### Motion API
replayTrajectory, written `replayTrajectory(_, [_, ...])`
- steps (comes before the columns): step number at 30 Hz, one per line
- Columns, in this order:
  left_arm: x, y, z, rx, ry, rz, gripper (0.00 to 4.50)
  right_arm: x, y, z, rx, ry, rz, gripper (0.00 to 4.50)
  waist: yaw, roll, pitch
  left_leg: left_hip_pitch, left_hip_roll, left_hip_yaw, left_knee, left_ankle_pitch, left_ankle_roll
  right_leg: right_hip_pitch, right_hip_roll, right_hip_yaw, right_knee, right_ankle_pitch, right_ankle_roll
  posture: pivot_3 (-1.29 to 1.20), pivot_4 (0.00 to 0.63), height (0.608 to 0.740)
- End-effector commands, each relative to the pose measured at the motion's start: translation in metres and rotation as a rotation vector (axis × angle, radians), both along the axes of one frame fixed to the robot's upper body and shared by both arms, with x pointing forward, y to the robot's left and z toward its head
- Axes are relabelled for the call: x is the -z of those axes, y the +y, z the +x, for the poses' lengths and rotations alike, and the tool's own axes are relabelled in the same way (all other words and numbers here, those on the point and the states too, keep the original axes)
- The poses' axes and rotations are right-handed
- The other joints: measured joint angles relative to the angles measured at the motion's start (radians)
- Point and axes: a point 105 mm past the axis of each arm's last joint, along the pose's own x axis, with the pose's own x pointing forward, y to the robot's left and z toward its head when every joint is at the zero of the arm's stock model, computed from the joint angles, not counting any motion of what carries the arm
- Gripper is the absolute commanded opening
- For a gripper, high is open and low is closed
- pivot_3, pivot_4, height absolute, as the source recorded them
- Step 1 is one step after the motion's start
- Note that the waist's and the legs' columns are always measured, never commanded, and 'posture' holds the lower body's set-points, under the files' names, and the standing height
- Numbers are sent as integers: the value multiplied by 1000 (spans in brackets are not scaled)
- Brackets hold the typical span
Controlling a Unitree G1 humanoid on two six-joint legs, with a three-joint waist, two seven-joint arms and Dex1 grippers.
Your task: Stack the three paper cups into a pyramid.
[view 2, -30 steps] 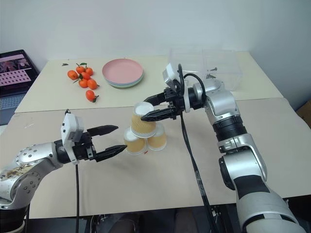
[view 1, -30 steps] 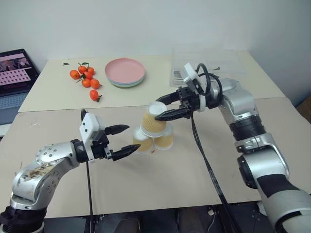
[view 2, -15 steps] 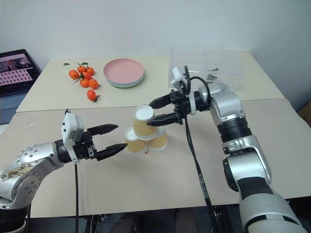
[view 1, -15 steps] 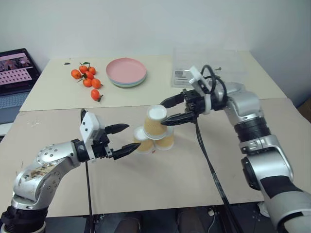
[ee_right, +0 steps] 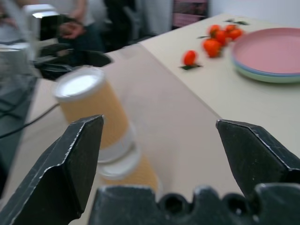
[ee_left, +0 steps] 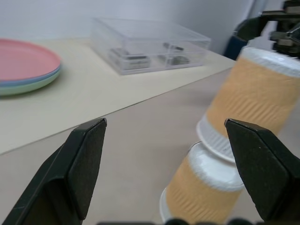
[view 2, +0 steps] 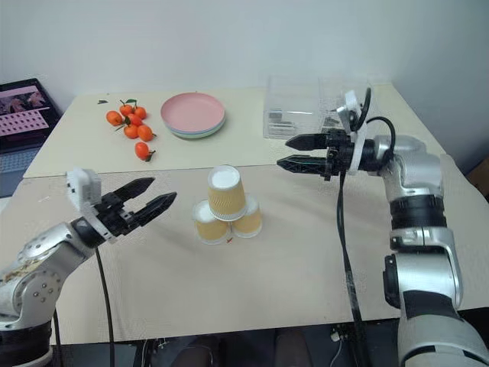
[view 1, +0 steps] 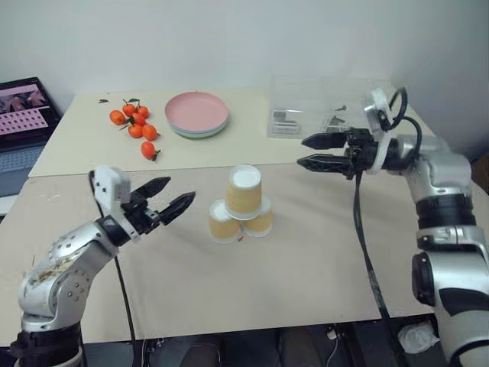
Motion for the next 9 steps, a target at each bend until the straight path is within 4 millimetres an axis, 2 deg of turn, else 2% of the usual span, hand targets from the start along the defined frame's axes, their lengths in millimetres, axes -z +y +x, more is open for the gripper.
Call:
replayTrajectory(1, [-6, 26, -9, -164, -48, -46, 4305, -17, -26, -2, 216, -150, 44, 4470, 3, 0, 0, 0, 0, 0, 0, 0, 0, 0, 0, 0, 0, 0, 0, 0, 150, 728])
replayTrajectory(6, [17, 71, -12, -462, -9, -92, 4305, 14, -85, 10, 676, -129, 58, 4470, 16, 0, 0, 1, 0, 2, 2, 0, 0, 1, 0, 1, 1, 0, 0, 0, 150, 728])
replayTrajectory(9, [33, 87, -12, -583, 12, -105, 4305, 38, -109, 9, 858, -85, 65, 4470, 21, -1, -2, 3, 0, 6, 2, -2, 4, 1, 0, 4, 0, 1, -1, 0, 150, 728])
